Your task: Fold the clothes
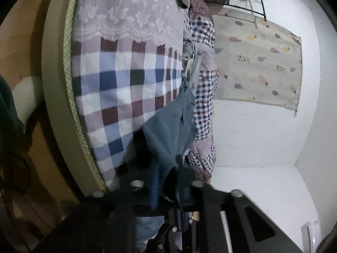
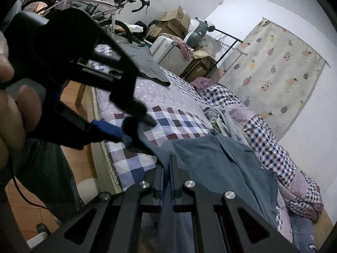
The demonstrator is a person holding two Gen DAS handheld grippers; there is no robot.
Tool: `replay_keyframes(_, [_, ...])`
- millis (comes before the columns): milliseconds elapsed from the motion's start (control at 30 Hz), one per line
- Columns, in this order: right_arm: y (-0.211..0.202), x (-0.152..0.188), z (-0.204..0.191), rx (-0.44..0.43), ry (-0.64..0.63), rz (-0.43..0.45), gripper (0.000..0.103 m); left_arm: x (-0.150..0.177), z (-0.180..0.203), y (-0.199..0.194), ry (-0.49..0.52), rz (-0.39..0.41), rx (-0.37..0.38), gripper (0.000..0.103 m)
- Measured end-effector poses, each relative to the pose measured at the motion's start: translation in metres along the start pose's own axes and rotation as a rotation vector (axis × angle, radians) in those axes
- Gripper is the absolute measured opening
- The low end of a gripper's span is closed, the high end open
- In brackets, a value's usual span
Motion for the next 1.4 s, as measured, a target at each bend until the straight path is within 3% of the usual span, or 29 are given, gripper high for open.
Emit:
replay_keyframes(233, [0.0, 0.002, -0.003, -0.001, 0.002, -0.005, 0.005, -0.004, 0.024, -0.01, 0.164, 0.024, -0.056, 0.003])
replay_keyframes(367, [-0.001, 0.0, 0.003, 0.0, 0.053, -0.007, 0.02, -0.004, 0.051, -0.013, 0.251, 0.026, -0.047, 0.003])
replay_keyframes(433, [-0.001, -0.003, 0.007, -0.014, 0.106, -0.009, 0.02, -0.003, 0.064, -0.014, 0.277, 0.025, -0.027, 0.003])
replay_keyframes(733, [-0.01, -0.019, 0.017, -0.014, 0.181, 0.017, 0.021, 0.003, 0.082, -0.011, 0.303, -0.009, -0.031, 0.003])
replay_keyframes(800, [-0.012, -0.02, 0.02, -0.006, 0.187, 0.024, 0.03, 0.002, 0.082, -0.01, 0.283, -0.011, -0.036, 0.003])
replay_keyframes(867, [-0.015, -0.021, 0.025, 0.008, 0.193, 0.031, 0.042, 0.0, 0.081, -0.009, 0.26, -0.013, -0.035, 0.003])
replay_keyframes(1033, [-0.023, -0.021, 0.036, 0.049, 0.21, 0.039, 0.042, 0.001, 0.094, -0.008, 0.295, -0.024, -0.035, 0.003])
replay_keyframes(1233, [-0.04, -0.009, 0.059, 0.168, 0.23, 0.029, 0.044, 0.017, 0.133, -0.003, 0.359, -0.067, -0.01, 0.002])
replay_keyframes(1300, [-0.046, -0.003, 0.066, 0.213, 0.235, 0.015, 0.056, 0.024, 0.147, -0.002, 0.386, -0.083, 0.001, 0.002])
replay_keyframes(1400, [-0.055, 0.001, 0.074, 0.267, 0.241, 0.0, 0.062, 0.035, 0.166, -0.001, 0.418, -0.112, 0.013, 0.002])
Point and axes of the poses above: each gripper's, at about its wrist camera, not at the fingertips, and y roughly the way its jaws point, z to its right, x to its underside, the point moved 9 cm from there along y, roughly the way its jaws point, and after that the axes turned 12 degrees about z, right-handed, at the moved point
